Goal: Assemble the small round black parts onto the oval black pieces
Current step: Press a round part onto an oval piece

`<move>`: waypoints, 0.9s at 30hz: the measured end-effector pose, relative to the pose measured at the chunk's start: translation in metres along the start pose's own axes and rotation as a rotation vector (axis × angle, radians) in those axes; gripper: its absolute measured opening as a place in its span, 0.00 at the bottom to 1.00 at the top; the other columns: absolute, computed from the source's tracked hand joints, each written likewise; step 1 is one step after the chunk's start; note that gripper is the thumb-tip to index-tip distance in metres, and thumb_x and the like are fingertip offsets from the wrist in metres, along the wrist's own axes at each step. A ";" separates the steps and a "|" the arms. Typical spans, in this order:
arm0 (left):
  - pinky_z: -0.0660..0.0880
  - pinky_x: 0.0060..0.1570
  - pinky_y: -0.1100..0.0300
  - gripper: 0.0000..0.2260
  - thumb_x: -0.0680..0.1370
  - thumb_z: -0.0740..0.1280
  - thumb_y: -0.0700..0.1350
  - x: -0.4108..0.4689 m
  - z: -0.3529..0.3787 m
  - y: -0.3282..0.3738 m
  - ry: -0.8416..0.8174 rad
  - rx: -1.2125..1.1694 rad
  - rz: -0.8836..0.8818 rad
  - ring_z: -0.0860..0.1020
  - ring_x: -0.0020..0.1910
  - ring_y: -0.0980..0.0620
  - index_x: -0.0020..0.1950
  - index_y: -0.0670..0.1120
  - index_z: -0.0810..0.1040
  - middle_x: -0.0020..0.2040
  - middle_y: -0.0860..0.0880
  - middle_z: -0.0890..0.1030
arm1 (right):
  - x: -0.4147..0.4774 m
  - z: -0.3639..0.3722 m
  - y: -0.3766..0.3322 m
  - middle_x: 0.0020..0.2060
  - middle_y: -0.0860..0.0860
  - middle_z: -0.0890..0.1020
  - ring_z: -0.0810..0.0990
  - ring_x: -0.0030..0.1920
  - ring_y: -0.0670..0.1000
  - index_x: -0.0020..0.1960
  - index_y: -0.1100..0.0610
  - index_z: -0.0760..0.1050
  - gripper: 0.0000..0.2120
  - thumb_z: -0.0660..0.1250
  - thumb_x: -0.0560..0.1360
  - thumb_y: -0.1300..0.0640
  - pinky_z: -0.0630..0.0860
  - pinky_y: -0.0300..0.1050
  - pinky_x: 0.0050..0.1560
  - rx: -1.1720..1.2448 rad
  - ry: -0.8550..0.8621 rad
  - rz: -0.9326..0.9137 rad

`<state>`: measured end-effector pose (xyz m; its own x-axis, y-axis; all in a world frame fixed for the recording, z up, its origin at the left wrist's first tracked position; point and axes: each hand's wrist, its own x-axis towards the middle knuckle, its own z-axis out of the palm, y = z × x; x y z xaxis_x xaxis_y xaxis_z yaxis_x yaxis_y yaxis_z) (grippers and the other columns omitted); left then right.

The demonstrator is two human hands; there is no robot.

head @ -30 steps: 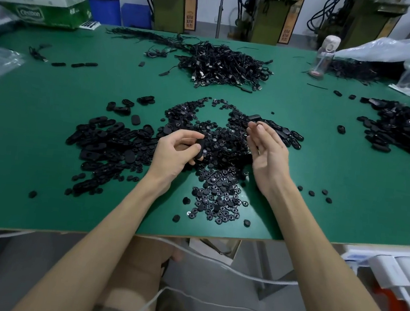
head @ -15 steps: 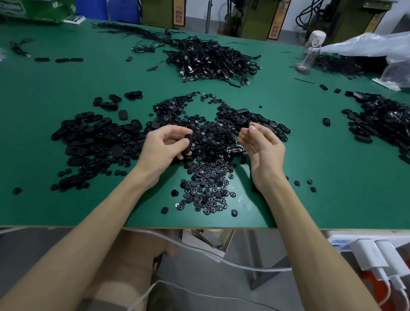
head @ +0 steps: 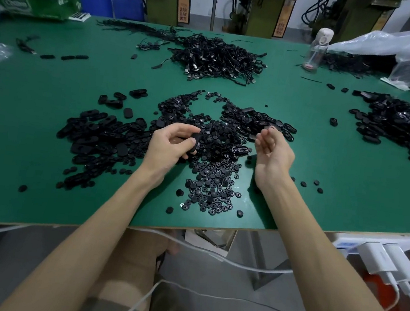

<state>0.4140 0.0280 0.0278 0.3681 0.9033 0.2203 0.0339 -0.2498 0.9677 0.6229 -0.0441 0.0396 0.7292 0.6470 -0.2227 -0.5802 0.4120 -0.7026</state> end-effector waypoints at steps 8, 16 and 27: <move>0.76 0.39 0.63 0.13 0.81 0.67 0.33 -0.007 0.010 0.006 -0.047 0.409 0.302 0.80 0.40 0.50 0.60 0.47 0.84 0.52 0.46 0.81 | -0.004 0.017 0.003 0.32 0.52 0.80 0.78 0.33 0.50 0.45 0.63 0.76 0.04 0.65 0.78 0.67 0.78 0.39 0.33 0.241 0.193 0.077; 0.81 0.45 0.51 0.16 0.82 0.63 0.31 -0.025 0.019 0.012 -0.305 0.763 0.694 0.78 0.47 0.49 0.65 0.44 0.82 0.57 0.45 0.76 | -0.008 0.029 0.006 0.31 0.52 0.81 0.79 0.33 0.49 0.44 0.62 0.77 0.06 0.66 0.80 0.66 0.79 0.39 0.36 0.058 0.101 0.054; 0.79 0.53 0.61 0.18 0.78 0.74 0.37 -0.010 0.010 0.007 -0.089 0.368 0.226 0.80 0.53 0.53 0.67 0.47 0.81 0.56 0.49 0.82 | -0.020 -0.011 0.008 0.44 0.56 0.88 0.87 0.47 0.52 0.52 0.63 0.82 0.05 0.73 0.77 0.66 0.81 0.42 0.45 -0.688 -0.488 -0.185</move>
<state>0.4201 0.0134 0.0314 0.4827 0.7818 0.3946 0.2659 -0.5602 0.7845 0.6080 -0.0604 0.0311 0.4609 0.8763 0.1401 -0.0042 0.1600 -0.9871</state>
